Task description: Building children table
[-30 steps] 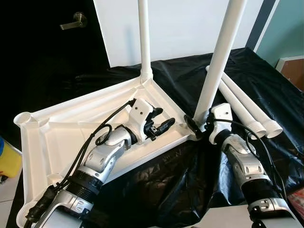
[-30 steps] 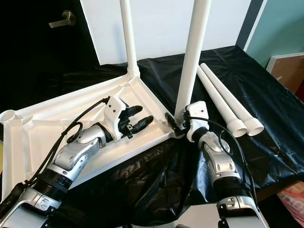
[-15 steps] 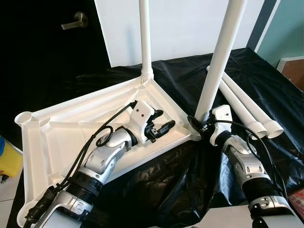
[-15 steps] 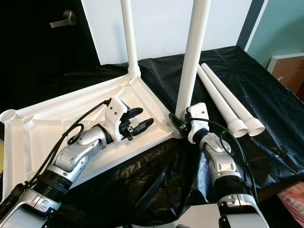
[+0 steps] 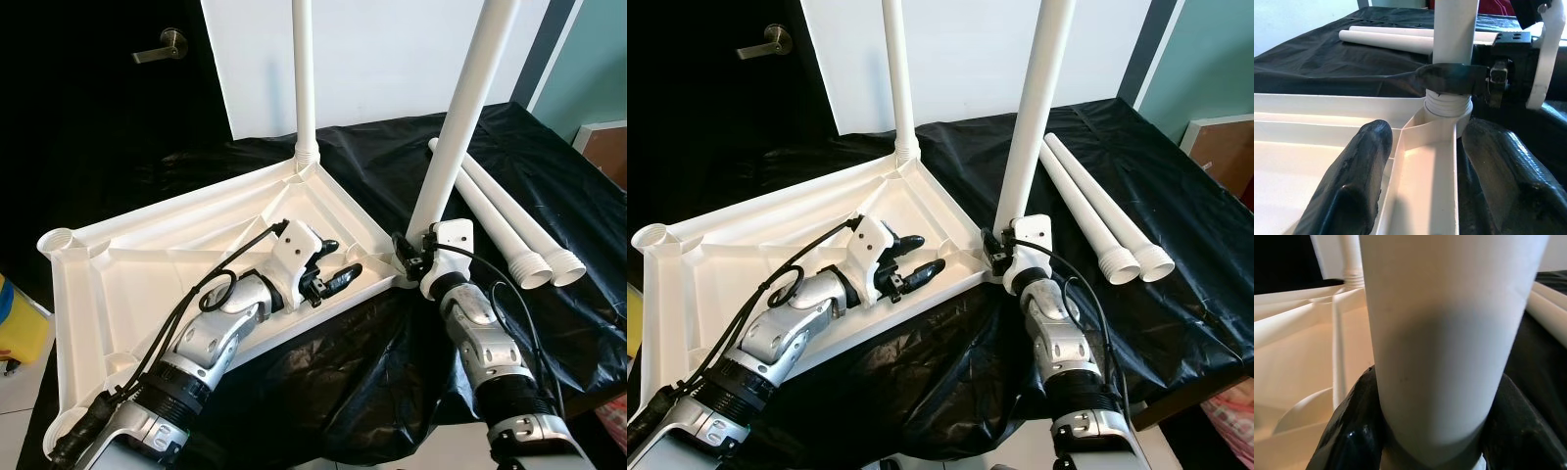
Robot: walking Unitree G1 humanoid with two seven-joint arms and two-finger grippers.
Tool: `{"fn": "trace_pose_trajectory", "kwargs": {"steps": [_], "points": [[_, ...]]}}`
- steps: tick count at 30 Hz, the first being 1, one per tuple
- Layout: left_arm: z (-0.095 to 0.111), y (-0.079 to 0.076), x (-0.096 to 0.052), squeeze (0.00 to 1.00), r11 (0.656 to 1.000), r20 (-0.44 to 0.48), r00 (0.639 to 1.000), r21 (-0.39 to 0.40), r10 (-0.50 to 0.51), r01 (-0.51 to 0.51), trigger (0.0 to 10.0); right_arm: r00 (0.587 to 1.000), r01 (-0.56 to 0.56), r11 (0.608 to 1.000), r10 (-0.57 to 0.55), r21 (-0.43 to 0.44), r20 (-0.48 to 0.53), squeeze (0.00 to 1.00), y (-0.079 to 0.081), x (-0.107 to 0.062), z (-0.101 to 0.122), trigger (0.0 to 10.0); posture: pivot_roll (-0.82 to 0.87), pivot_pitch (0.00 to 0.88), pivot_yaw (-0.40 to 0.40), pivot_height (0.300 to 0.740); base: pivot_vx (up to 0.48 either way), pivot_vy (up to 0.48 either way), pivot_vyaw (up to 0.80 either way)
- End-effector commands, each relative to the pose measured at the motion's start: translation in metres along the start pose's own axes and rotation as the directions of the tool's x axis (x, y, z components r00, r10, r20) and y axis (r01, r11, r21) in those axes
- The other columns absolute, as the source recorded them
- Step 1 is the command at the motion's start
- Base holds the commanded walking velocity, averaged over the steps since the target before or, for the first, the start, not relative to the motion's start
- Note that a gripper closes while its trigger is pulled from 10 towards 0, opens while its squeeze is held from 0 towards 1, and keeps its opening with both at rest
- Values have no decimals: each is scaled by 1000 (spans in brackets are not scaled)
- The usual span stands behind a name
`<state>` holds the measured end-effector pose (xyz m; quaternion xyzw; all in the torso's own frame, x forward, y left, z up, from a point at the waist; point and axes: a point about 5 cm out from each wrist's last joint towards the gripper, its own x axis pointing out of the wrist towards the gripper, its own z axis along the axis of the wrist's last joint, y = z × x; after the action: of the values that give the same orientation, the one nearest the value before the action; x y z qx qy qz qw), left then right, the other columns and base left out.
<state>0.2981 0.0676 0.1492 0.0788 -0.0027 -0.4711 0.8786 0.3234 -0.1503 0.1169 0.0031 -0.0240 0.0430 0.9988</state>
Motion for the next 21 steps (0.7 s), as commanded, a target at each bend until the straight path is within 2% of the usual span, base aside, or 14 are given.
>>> {"fn": "trace_pose_trajectory", "kwargs": {"steps": [1,3,5,6,8,10,17,21], "points": [[0,-10,-1,0,986,-7,986,16,-165,165,10000,988,132,991,-130,11,-84,0,-9,-10,-18,10000,-29,10,11,740,0,0,0],[0,-10,-1,0,986,-7,986,16,-166,166,10000,986,146,989,-145,10,-83,0,-8,-11,-18,10000,-28,11,11,740,0,0,0],[0,-11,-1,0,986,-5,987,14,-163,163,10000,969,231,973,-229,5,-90,0,-1,-15,-21,10000,-22,13,3,740,0,0,0],[0,-11,-1,0,986,-5,987,14,-163,163,10000,969,231,973,-229,5,-90,0,-1,-15,-21,10000,-22,13,3,740,0,0,0],[-1,-10,-1,0,989,-2,989,11,-148,148,10000,956,273,962,-270,21,-113,0,10,-18,-25,10000,-11,13,-6,740,0,0,0],[-1,-9,-1,0,991,1,991,7,-134,134,10000,959,265,963,-258,43,-119,0,17,-18,-24,10000,-13,16,-6,740,0,0,0],[0,-9,-2,0,991,0,992,13,-130,130,10000,960,264,964,-259,33,-105,0,15,-16,-19,10000,-1,17,-12,740,0,0,0],[0,-8,-6,0,993,1,993,8,-119,119,10000,966,249,968,-247,24,-80,0,19,-17,-15,10000,2,25,-10,740,0,0,0]]}}
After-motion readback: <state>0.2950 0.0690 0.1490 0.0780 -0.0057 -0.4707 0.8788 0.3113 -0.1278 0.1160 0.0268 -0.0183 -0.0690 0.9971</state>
